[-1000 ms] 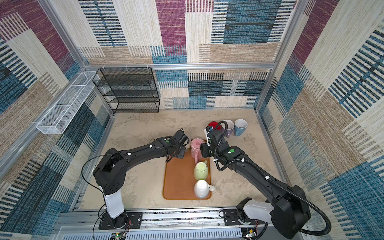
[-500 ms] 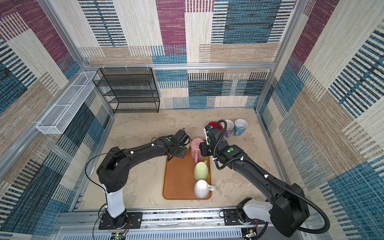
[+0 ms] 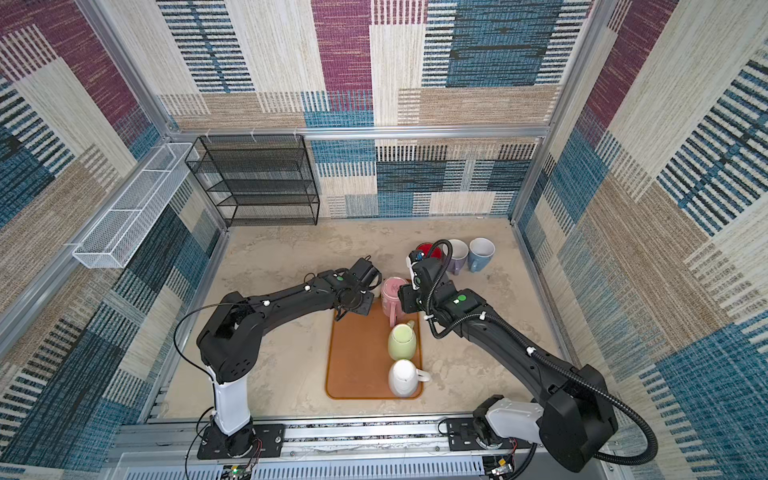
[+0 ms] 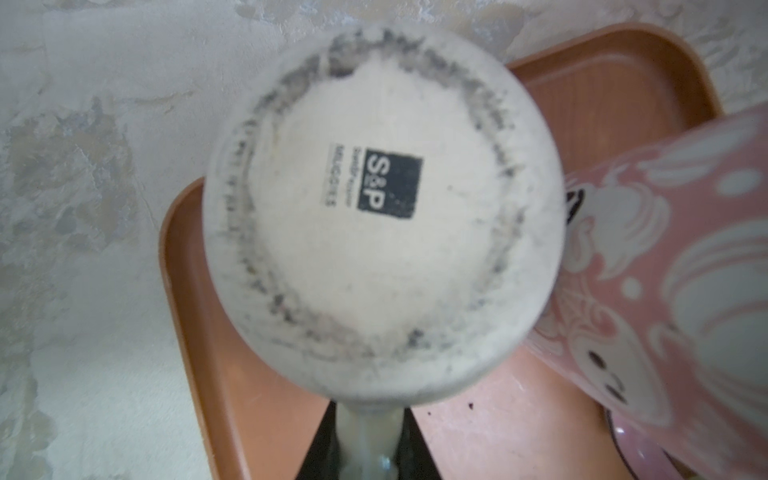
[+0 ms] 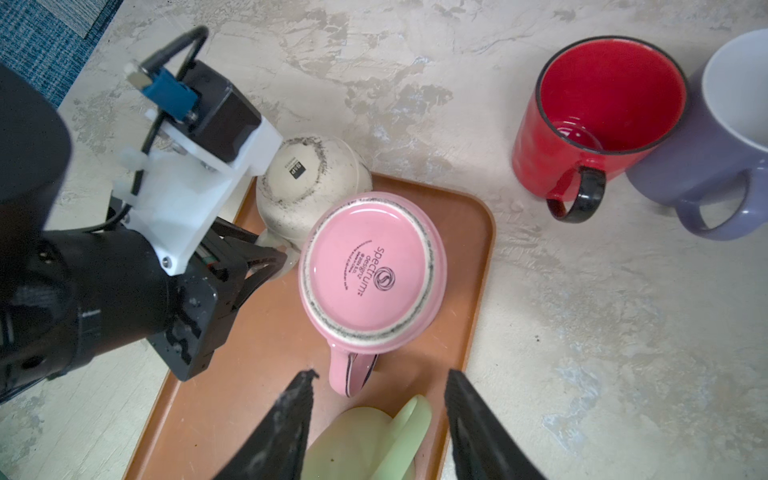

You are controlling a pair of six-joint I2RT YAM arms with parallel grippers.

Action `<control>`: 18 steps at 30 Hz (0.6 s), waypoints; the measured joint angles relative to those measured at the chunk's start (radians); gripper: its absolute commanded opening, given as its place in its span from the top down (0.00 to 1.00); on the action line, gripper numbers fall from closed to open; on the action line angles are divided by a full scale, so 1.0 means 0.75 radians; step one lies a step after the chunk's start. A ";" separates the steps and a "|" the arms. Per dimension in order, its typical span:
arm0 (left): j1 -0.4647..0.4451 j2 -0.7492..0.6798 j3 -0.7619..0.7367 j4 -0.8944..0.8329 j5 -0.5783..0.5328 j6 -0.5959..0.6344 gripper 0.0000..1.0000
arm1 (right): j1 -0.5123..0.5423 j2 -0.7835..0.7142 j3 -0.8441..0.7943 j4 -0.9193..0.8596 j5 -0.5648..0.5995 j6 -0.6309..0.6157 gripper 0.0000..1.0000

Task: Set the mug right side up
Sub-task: 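Grasp the cream mug's handle with the left gripper and lift it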

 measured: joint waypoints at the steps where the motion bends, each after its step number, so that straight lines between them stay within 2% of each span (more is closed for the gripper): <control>1: 0.001 0.000 0.000 0.000 0.003 0.001 0.99 | 0.000 -0.001 0.000 0.001 0.000 0.000 0.46; 11: 0.003 -0.008 -0.010 0.010 0.027 0.014 1.00 | 0.000 -0.021 -0.014 0.014 -0.010 0.001 0.46; 18: 0.019 -0.092 -0.085 0.036 0.140 0.050 1.00 | 0.000 -0.046 -0.037 0.041 -0.056 0.001 0.46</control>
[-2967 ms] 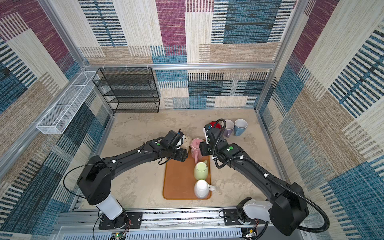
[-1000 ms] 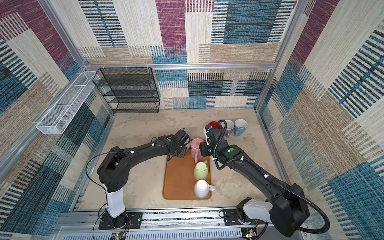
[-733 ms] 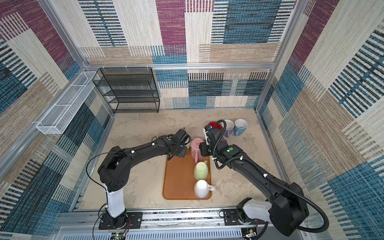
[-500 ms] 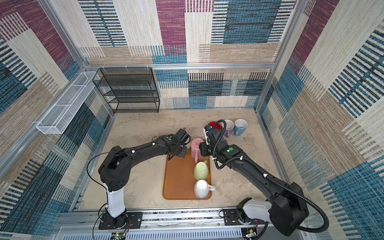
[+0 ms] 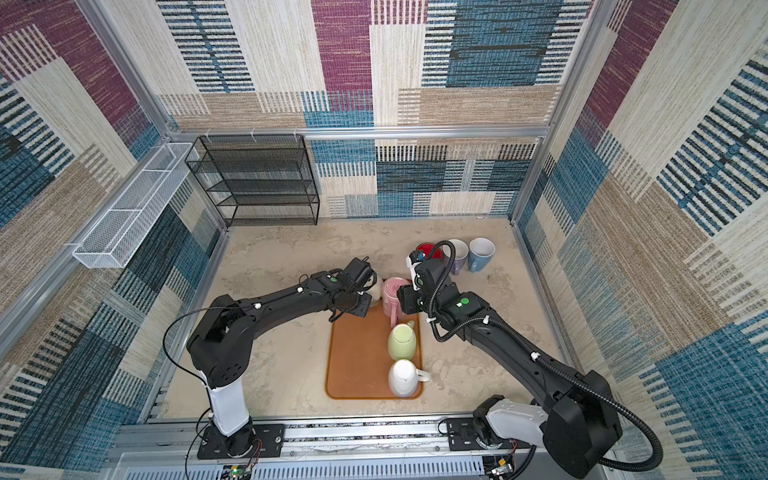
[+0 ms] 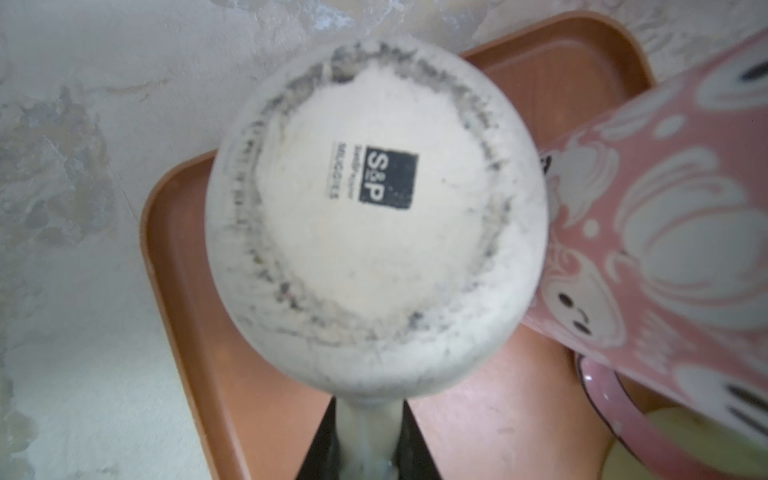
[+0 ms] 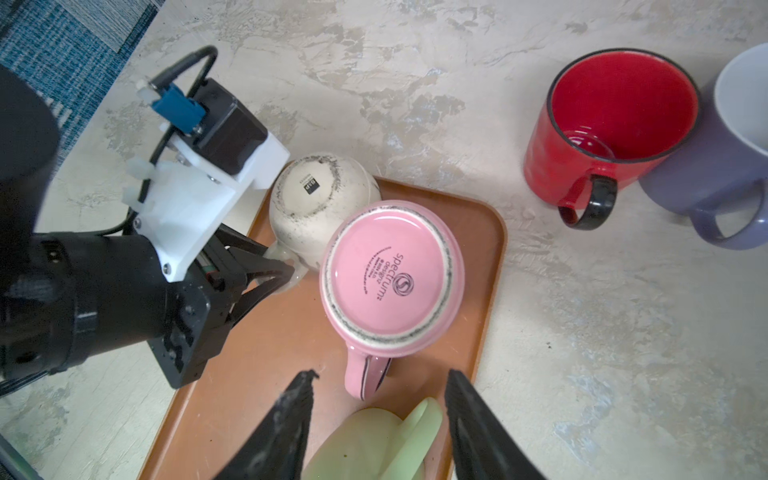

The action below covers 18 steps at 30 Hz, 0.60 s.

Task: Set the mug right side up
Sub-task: 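Grasp the cream mug's handle with the left gripper and lift it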

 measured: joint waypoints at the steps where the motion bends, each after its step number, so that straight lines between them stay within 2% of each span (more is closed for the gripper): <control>1: 0.008 -0.006 -0.008 0.009 0.023 0.004 1.00 | 0.000 0.000 -0.003 0.005 -0.004 0.000 0.46; 8: 0.089 -0.066 -0.100 0.100 0.197 0.002 1.00 | 0.000 -0.009 -0.010 0.019 -0.044 0.001 0.46; 18: 0.182 -0.196 -0.234 0.171 0.349 -0.075 1.00 | 0.000 -0.012 -0.022 0.057 -0.109 0.000 0.46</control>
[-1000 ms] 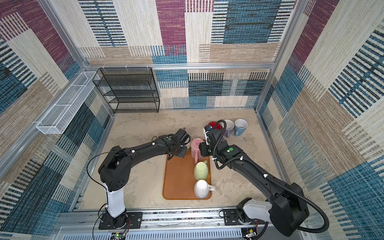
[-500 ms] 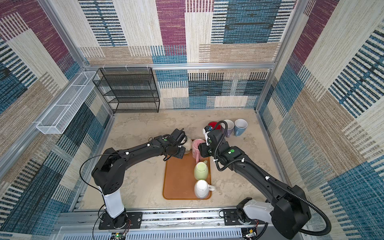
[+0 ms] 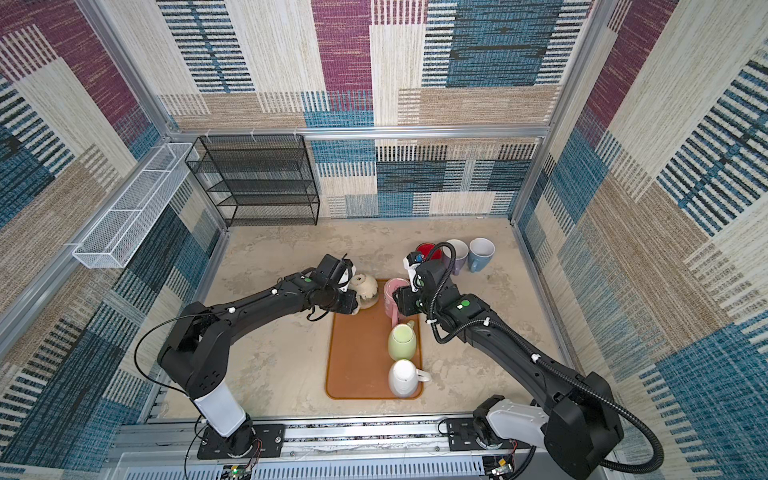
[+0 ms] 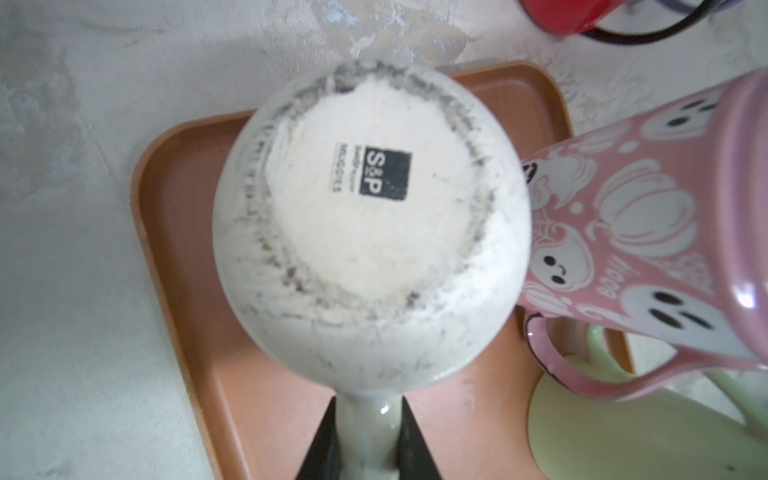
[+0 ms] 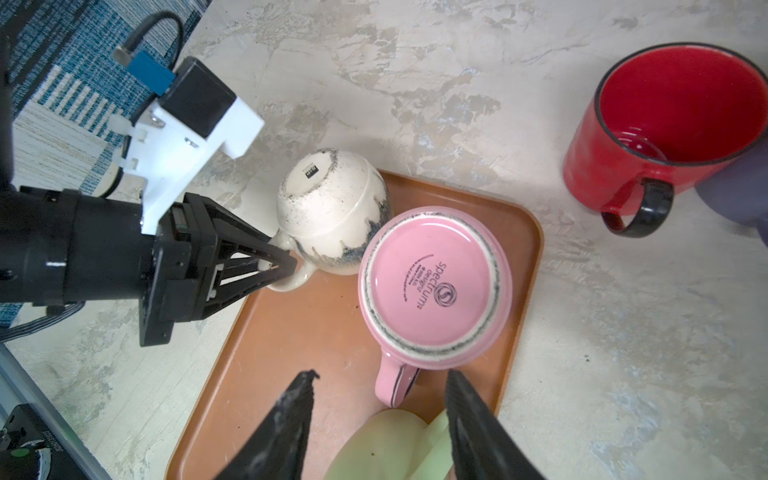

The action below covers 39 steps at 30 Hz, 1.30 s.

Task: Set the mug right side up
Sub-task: 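Grasp the cream mug's handle with the left gripper and lift it, then raise the cream mug off the tray with the left gripper while the right gripper approaches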

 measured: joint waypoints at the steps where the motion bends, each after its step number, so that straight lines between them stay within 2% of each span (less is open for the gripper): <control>1: 0.009 -0.019 -0.015 0.008 0.017 -0.012 1.00 | 0.000 0.001 0.000 0.006 -0.010 0.000 0.46; 11: 0.083 -0.231 -0.122 0.112 0.149 -0.133 1.00 | -0.001 0.017 0.003 0.076 -0.163 0.010 0.46; 18: 0.136 -0.269 -0.176 0.176 0.198 -0.179 1.00 | -0.001 0.046 0.014 0.111 -0.249 0.021 0.46; 24: 0.210 -0.362 -0.299 0.290 0.254 -0.305 1.00 | -0.004 0.062 0.014 0.159 -0.354 0.061 0.46; 39: 0.309 -0.582 -0.446 0.657 0.337 -0.573 1.00 | -0.007 0.140 -0.080 0.499 -0.713 0.377 0.46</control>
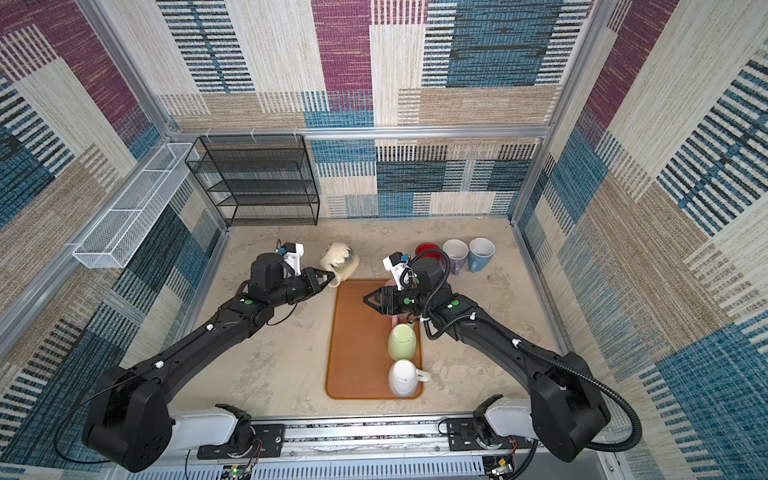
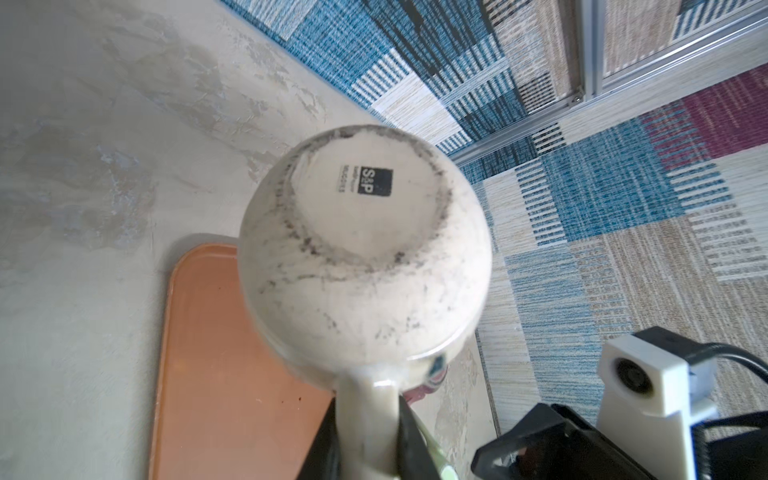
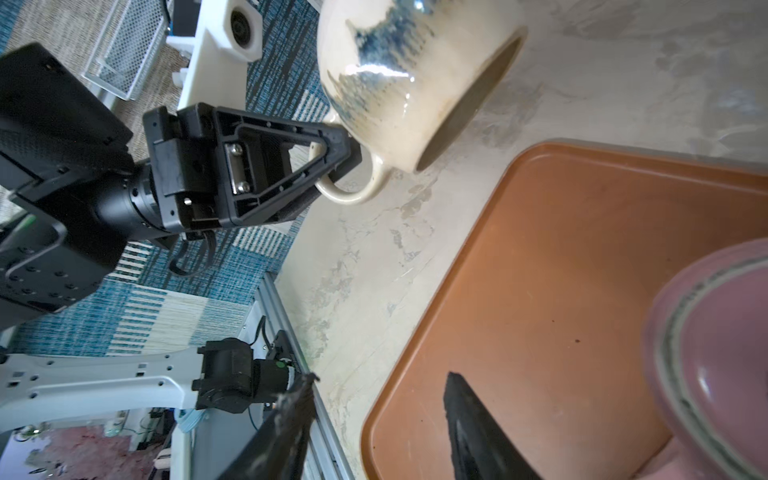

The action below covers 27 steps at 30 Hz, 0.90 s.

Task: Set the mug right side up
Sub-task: 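Raise the cream mug off the tray with the left gripper while the right gripper approaches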

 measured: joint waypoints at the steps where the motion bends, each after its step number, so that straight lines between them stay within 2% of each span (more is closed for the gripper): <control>1: 0.002 -0.017 -0.012 0.020 -0.004 -0.021 1.00 | 0.000 0.007 -0.003 0.030 -0.012 0.027 0.46; 10: 0.005 -0.087 -0.070 0.215 -0.012 -0.127 1.00 | 0.000 0.102 -0.007 0.347 -0.101 0.263 0.45; 18: 0.007 -0.098 -0.060 0.309 -0.011 -0.197 1.00 | 0.000 0.226 0.004 0.751 -0.205 0.562 0.44; 27: 0.007 -0.114 -0.016 0.358 -0.010 -0.222 1.00 | 0.000 0.318 0.107 0.945 -0.234 0.711 0.46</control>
